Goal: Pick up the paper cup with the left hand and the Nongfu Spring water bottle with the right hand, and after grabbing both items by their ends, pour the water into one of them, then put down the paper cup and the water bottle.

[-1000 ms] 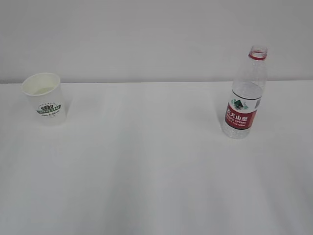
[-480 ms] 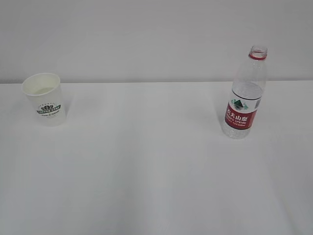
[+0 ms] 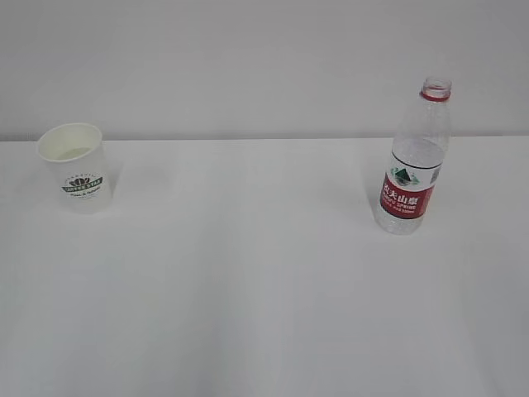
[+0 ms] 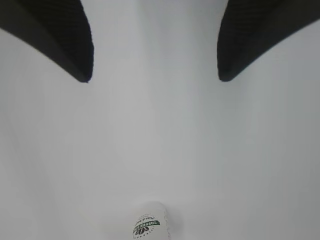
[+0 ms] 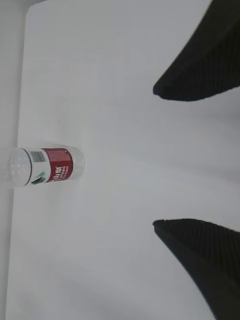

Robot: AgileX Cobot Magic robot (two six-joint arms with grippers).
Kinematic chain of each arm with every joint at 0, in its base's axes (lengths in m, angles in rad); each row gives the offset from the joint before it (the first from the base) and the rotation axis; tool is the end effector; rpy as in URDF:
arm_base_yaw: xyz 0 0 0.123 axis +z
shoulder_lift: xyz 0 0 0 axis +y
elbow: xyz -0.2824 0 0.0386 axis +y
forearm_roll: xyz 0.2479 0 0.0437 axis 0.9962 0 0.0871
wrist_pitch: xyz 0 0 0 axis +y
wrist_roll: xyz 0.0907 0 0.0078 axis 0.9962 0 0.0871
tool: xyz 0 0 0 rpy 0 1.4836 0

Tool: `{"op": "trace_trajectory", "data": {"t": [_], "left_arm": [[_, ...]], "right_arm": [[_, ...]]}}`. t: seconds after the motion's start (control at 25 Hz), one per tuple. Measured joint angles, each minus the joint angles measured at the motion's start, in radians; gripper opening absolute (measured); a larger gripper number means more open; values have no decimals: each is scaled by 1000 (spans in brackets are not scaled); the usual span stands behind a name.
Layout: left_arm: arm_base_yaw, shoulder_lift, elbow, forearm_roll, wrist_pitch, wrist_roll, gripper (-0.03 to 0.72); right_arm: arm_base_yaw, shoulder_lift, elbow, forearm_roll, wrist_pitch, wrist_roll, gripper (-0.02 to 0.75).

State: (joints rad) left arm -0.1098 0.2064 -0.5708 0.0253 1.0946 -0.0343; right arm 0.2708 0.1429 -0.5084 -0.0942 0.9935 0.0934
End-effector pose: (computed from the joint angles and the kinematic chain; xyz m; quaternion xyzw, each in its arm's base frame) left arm 0.0204 -0.0002 0.2932 0.0339 0.8936 -0.0196 0.4472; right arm 0.0209 -0.0016 0.2842 -0.0799 0.8657 0.0429 0.4924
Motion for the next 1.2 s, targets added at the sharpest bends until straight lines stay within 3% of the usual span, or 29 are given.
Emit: {"op": "trace_trajectory", "data": {"t": [0.4, 1.2], "left_arm": [[0, -94, 19, -38, 4, 34, 526], [0, -201, 42, -50, 9, 34, 504]], "right_arm": [[0, -15, 4, 17, 146, -36, 555], [0, -158, 8, 34, 150, -53, 554]]}}
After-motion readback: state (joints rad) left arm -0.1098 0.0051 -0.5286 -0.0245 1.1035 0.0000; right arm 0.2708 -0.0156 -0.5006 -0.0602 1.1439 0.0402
